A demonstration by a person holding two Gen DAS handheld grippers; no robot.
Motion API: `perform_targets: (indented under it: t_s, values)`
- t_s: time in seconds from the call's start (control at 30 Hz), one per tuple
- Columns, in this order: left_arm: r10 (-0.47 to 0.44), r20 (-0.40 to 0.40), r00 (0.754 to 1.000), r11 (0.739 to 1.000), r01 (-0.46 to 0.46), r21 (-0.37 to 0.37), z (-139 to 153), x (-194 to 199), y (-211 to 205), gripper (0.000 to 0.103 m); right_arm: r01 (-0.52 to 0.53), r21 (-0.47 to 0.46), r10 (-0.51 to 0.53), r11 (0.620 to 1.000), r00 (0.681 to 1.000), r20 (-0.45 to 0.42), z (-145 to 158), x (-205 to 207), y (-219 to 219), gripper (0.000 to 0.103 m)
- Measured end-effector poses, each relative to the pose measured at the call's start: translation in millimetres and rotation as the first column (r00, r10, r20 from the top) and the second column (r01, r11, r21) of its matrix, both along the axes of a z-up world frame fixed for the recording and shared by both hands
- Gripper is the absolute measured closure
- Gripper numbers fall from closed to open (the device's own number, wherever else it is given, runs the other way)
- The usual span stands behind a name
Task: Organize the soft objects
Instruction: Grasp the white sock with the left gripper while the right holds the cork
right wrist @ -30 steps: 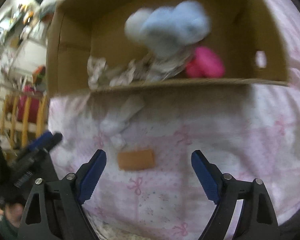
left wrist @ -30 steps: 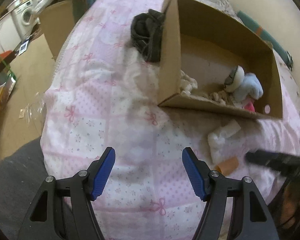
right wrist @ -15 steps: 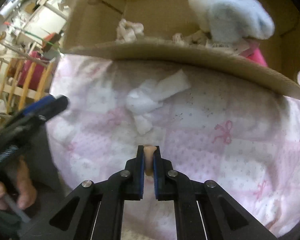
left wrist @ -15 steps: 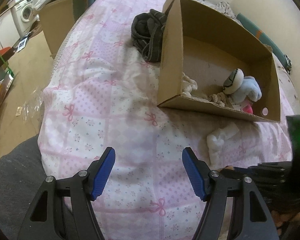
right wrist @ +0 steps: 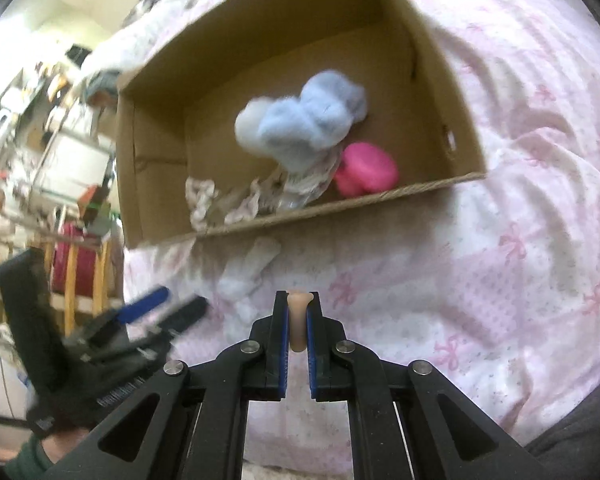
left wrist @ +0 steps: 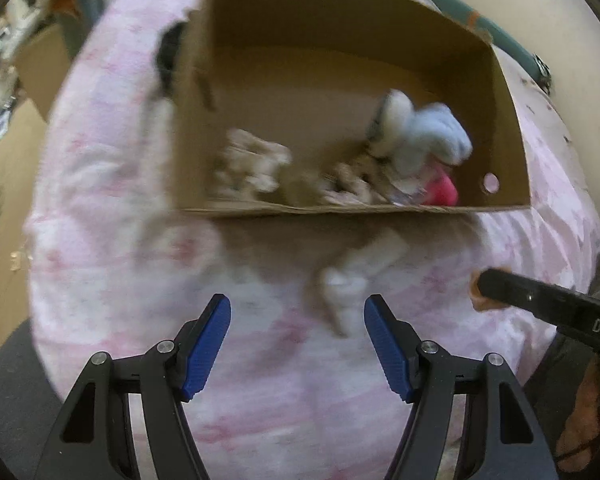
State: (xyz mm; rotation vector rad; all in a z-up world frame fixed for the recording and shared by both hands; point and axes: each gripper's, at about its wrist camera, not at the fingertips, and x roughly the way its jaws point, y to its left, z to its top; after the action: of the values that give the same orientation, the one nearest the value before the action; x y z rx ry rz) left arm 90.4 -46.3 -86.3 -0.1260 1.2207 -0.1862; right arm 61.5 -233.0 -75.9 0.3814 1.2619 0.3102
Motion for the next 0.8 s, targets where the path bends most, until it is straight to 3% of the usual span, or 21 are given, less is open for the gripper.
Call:
perform_targets:
  t_s: [0.3,0.37,0.5,0.6,0.8]
  values:
    - [0.001,-0.064,0.998,0.999,0.002,0.043,-17.7,33.6,-37.2,0.039,0.064,0.07,-0.064,0.995,0.998,-0.009,2.6,10.7,-25.4,0.095]
    - [0.007,-0.081,0.997,0.999,-0.003,0.044,-22.1,39.6,-38.7,0.047,0.063,0.082,-0.063,0.995,0.998,-0.01,6.0,9.8,-30.1,0.095]
    - [0.015,-0.145,0.989,1.0,-0.013,0.017,-37.5,50.3,-40.1,0.079,0.051,0.109,-0.05,0.993,0.999,-0.014,8.6,8.2,-30.8,0.095]
    - [0.025,-0.117,0.993,1.0,-0.025,0.0,-33.8,48.9,-36.2,0.08,0.045,0.122,-0.045,0.991,0.999,-0.005,11.0,7.6,-30.2,0.095]
    - [0.062,-0.116,0.991,0.997,-0.057,0.045,-34.1,33.7,-17.5,0.08,0.04,0.131,-0.041,0.991,0.999,0.002,13.2,7.0,-26.7,0.095]
